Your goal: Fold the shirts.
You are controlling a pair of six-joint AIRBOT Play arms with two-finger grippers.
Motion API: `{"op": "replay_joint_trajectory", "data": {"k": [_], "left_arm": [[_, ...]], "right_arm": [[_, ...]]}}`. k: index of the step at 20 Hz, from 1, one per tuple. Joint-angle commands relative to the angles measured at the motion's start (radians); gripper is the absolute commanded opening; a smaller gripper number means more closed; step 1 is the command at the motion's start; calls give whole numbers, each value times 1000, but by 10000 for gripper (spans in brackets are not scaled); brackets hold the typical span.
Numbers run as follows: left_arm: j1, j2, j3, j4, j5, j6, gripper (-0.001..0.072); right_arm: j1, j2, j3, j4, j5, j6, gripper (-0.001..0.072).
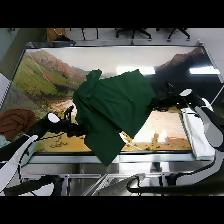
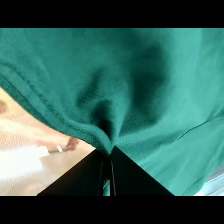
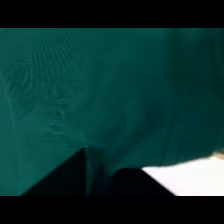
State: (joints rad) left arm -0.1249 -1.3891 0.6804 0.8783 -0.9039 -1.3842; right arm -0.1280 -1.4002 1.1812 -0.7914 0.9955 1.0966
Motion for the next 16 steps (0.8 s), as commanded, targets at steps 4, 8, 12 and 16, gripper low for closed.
{"op": "replay_joint_trajectory", "data": {"k": [4,8,12,16], "left_arm": [[98,24,60,11,-73,33,19],[103,160,167,17,-133,34,18],[103,359,411,10,-269,25,18],[140,568,761,12,-232,3,18]], "right_arm": [[30,22,110,50,134,-53,21],[28,160,183,29,174,-49,21],[27,372,302,24,187,-50,20],[28,595,513,-84,111,-50,21]]}}
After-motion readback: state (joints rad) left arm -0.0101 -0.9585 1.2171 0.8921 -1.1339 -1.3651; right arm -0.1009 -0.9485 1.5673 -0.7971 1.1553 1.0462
